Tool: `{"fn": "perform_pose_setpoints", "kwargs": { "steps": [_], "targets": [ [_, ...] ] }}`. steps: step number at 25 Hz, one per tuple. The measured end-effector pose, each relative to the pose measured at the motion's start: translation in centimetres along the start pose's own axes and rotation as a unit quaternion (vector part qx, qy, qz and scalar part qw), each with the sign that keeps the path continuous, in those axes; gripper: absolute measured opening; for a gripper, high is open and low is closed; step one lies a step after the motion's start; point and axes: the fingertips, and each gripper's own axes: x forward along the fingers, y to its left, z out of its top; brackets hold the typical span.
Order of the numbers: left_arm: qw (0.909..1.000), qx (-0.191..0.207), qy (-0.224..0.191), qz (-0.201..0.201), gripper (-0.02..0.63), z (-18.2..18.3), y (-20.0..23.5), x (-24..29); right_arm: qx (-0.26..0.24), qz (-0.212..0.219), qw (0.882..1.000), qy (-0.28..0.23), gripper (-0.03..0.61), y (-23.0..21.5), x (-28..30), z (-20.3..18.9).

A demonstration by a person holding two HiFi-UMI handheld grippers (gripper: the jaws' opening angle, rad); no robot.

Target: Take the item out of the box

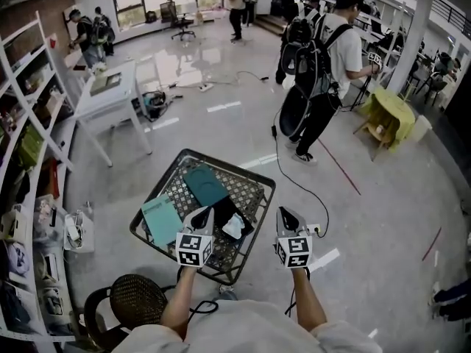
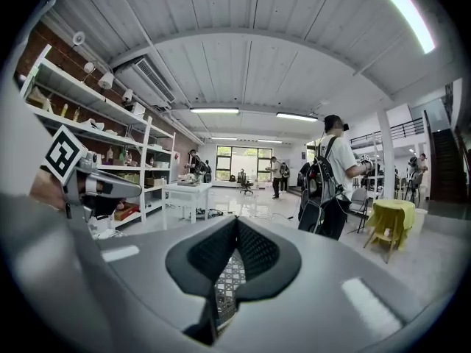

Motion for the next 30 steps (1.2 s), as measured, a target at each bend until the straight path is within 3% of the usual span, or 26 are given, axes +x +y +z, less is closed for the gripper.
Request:
{"fn": "perform_pose_setpoints", "kwargs": {
  "steps": [15, 23, 30],
  "targets": [
    [0.9993, -0.002, 0.005, -0.037, 0.006, 0.6, 5.9, 6.9, -0.001, -0.033, 0.999, 0.008, 0.0, -0.1, 7.6, 0.8],
    [0.9982, -0.007, 0.03, -0.051, 0.006, -1.6, 5.5, 8.4, 0.007, -0.036, 0.999, 0.033, 0.0, -0.4, 7.6, -1.6],
    [0.997, -0.012, 0.063, -0.042, 0.006, -4.3, 3.7, 9.3, 0.012, -0.004, 0.998, 0.062, 0.0, -1.0, 7.8, -4.4]
  ]
}}
